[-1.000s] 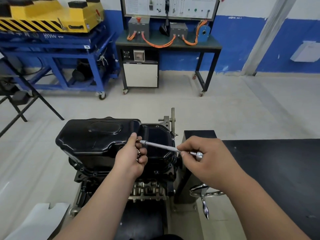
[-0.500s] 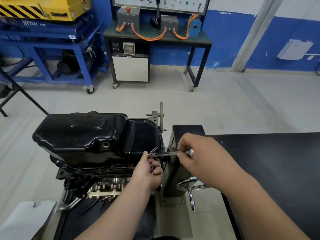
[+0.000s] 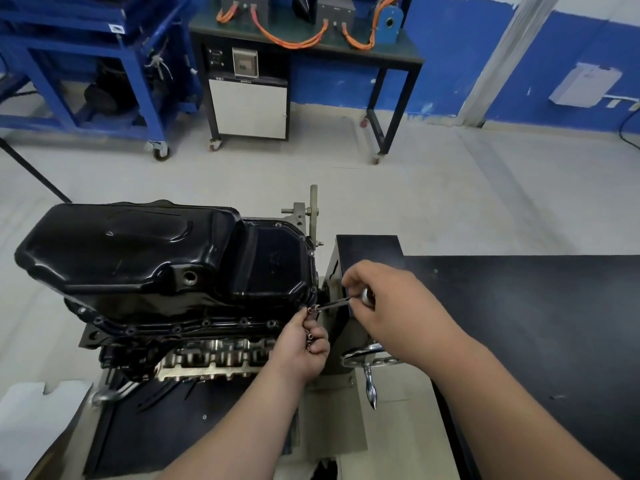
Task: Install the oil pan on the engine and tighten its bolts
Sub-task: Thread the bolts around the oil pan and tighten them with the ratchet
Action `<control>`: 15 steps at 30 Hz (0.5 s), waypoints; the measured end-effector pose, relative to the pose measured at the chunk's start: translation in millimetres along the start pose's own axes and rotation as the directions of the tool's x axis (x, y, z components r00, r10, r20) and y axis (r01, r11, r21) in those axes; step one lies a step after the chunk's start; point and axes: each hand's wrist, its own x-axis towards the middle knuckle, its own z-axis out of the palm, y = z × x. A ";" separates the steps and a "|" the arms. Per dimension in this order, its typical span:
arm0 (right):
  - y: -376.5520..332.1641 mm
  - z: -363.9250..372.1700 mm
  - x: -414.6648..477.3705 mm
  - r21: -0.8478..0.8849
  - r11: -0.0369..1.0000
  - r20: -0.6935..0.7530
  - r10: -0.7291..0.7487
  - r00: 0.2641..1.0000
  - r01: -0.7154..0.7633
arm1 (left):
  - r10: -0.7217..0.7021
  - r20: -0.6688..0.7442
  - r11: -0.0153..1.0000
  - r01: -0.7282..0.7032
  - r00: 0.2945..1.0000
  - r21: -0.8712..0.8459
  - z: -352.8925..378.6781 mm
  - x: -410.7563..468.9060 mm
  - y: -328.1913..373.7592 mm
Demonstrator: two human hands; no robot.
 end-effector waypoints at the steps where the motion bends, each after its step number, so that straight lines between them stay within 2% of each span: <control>1: -0.5 1.7 2.0 -0.014 1.000 0.007 -0.016 1.000 0.016 | -0.007 -0.001 1.000 0.007 1.000 -0.013 -2.2 1.3 -0.7; 15: -14.1 2.6 28.3 -0.171 0.981 0.066 -0.086 0.994 0.096 | -0.060 0.036 0.982 0.065 0.998 -0.176 0.3 10.8 4.6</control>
